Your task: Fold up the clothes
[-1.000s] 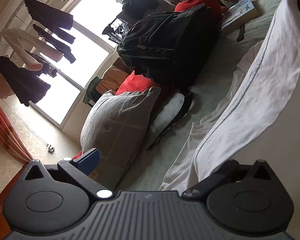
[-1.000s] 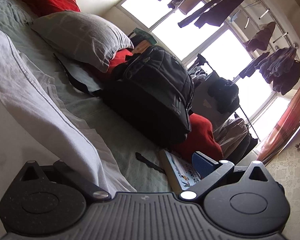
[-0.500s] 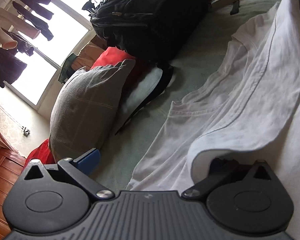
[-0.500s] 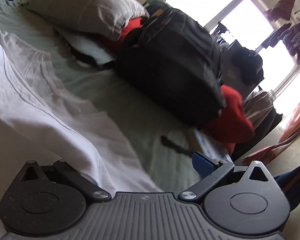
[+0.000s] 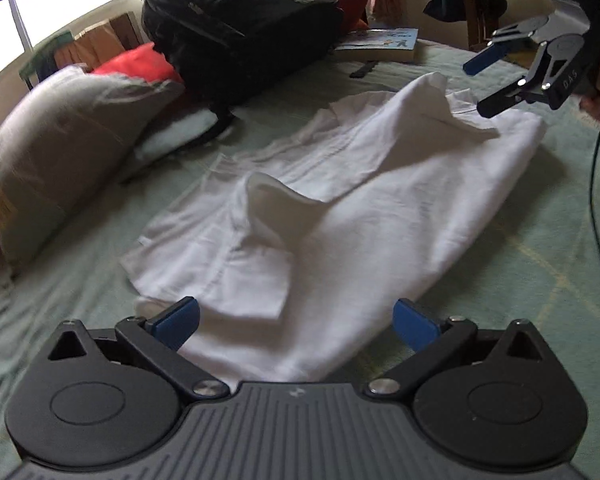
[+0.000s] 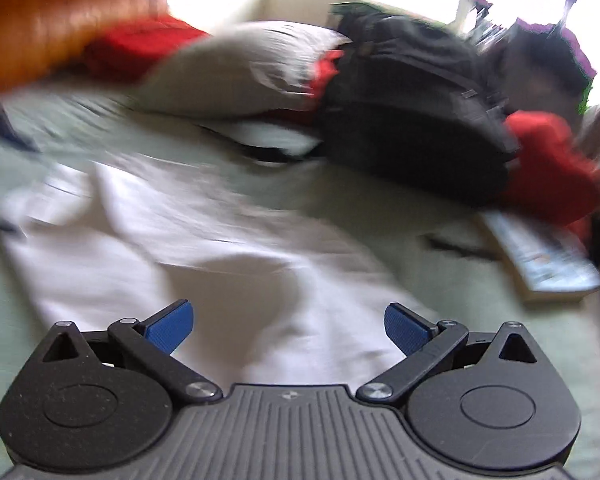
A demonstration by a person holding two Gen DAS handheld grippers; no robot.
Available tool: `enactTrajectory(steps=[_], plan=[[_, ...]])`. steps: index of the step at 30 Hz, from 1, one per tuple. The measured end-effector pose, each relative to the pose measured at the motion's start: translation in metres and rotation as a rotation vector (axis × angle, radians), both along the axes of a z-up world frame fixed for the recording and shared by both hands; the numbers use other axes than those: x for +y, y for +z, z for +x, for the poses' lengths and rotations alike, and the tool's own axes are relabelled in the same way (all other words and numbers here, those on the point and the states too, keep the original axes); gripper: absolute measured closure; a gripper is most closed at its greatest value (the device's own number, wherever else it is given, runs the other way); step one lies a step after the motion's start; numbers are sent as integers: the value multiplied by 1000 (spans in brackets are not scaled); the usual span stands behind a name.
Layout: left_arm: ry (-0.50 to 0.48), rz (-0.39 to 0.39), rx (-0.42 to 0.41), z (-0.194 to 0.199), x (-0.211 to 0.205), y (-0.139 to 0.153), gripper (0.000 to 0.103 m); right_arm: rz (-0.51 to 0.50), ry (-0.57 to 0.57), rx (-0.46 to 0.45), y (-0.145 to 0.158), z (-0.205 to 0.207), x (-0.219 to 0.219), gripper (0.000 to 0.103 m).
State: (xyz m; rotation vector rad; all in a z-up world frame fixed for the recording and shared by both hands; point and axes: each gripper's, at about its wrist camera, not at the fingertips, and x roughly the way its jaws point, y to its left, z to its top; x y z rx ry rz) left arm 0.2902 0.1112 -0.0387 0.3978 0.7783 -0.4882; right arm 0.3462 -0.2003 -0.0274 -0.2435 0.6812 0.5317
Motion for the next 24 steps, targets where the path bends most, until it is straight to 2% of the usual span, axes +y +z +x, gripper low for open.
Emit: enactTrajectory(steps=[2, 4, 7, 9, 15, 21, 24], plan=[[13, -18, 28, 2, 1, -8, 1, 82, 59, 68, -1, -1, 6, 0], [34, -46, 76, 11, 2, -16, 1, 118, 100, 124, -6, 4, 16, 0], [50, -151, 174, 31, 5, -26, 1, 104, 107, 163, -13, 8, 34, 0], [56, -213, 197, 42, 7, -28, 1, 98, 111, 166, -15, 6, 40, 0], [145, -352, 134, 85, 25, -14, 1, 112, 82, 185, -20, 4, 35, 0], [273, -370, 16, 137, 41, 1, 1, 123, 48, 192, -19, -2, 27, 0], [331, -366, -9, 153, 45, 5, 1, 124, 41, 185, -17, -6, 25, 0]])
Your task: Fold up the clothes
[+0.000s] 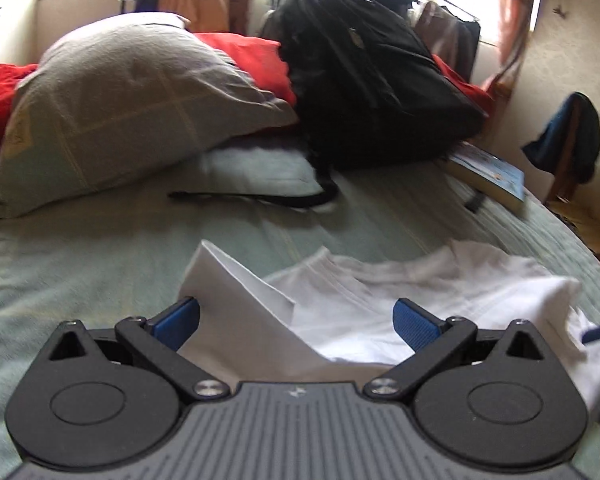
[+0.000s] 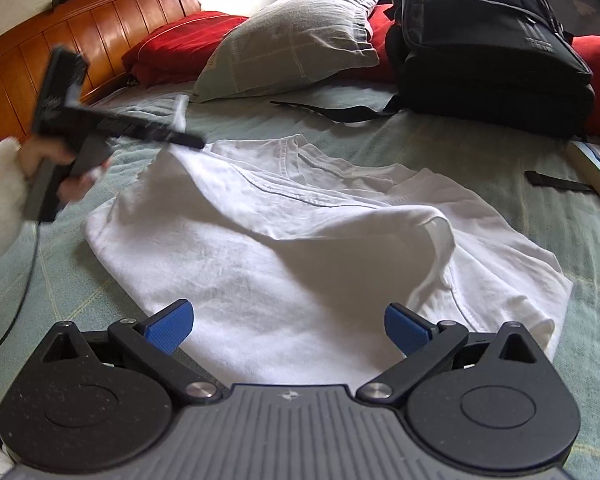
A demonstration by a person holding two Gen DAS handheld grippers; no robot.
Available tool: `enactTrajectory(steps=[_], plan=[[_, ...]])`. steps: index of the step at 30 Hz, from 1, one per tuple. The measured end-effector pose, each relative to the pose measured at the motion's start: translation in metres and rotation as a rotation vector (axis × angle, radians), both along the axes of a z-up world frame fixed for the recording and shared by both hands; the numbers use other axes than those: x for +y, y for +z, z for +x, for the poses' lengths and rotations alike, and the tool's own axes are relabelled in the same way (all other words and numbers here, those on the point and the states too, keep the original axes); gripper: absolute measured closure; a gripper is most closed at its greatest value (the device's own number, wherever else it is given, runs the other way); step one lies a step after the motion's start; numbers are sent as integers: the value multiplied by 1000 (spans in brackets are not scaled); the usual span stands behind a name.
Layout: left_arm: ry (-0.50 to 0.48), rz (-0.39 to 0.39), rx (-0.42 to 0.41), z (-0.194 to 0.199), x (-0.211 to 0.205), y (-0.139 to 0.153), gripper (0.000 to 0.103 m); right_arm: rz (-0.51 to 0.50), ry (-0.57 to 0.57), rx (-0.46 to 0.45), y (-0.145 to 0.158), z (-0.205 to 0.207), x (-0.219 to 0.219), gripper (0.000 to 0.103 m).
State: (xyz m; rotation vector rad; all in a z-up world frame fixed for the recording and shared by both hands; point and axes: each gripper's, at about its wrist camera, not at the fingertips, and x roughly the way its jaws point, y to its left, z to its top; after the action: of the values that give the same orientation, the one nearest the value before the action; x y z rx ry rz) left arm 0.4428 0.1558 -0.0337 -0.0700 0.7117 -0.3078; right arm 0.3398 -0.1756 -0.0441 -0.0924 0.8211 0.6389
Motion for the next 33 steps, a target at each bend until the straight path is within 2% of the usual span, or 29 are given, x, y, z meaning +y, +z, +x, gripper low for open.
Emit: enactTrajectory(steps=[4, 9, 12, 17, 22, 29, 33], plan=[[8, -17, -19, -8, 1, 4, 1, 11, -2, -9, 5, -7, -5, 0], [-49, 76, -43, -21, -10, 9, 1, 65, 50, 6, 9, -14, -6, 0], [-46, 81, -34, -20, -14, 12, 1, 92, 97, 44, 3, -7, 5, 0], [-40, 49, -31, -22, -13, 18, 1, 29, 84, 94, -14, 30, 26, 0], [8, 25, -39, -11, -7, 22, 1, -26, -15, 82, -13, 81, 15, 0], [107, -11, -58, -2, 4, 22, 1, 55, -110, 130, -5, 138, -9, 0], [80, -21, -46, -11, 6, 26, 1, 92, -134, 220, -13, 162, -13, 0]])
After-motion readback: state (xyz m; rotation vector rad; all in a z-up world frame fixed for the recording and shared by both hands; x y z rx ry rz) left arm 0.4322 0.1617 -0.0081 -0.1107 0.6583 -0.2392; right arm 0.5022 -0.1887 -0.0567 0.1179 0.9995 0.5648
